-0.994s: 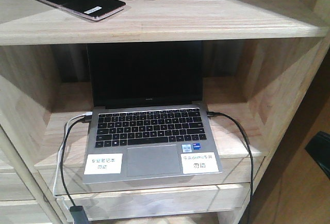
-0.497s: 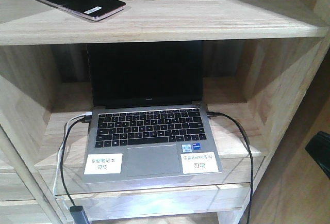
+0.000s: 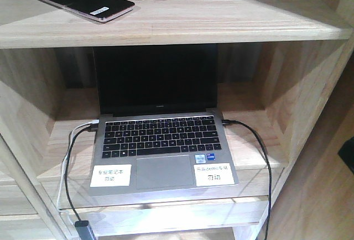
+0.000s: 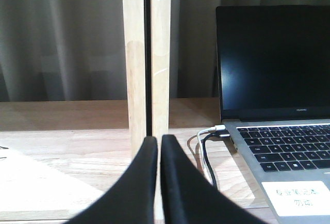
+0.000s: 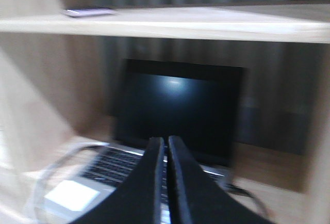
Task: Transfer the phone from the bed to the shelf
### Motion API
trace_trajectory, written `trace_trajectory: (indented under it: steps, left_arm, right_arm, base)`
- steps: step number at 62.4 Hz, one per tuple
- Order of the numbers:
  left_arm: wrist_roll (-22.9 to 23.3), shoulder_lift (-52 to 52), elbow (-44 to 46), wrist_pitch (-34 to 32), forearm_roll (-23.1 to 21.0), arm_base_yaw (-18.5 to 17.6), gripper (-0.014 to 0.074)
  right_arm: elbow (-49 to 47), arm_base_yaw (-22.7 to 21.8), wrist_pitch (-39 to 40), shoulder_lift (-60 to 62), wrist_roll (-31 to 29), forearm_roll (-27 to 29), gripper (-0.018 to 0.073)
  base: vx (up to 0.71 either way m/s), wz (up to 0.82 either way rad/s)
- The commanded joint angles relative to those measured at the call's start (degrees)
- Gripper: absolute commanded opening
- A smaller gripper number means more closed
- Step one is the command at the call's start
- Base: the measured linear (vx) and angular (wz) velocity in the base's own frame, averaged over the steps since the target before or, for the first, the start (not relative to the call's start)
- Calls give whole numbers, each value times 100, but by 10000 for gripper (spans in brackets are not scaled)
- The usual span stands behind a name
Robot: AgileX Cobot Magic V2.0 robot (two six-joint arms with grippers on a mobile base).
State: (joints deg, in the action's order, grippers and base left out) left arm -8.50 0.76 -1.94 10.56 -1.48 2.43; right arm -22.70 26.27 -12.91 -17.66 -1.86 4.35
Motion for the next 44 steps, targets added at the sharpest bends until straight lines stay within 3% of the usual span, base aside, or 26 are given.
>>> trace_trajectory:
  steps: [1,31,44]
  left_arm:
    - [33,77,122,-415,-52,-20,1]
    - [33,77,122,-415,-52,-20,1]
    - [33,77,122,-415,-52,-20,1]
  right_arm:
    - [-142,-119,434,-53,156,-319,-5]
    - [1228,-2084,577,1023,186,-257,-5]
    - [1919,-2466,743,1743,156,-262,-5]
  base:
    - [0,0]
    - [0,0]
    - [0,0]
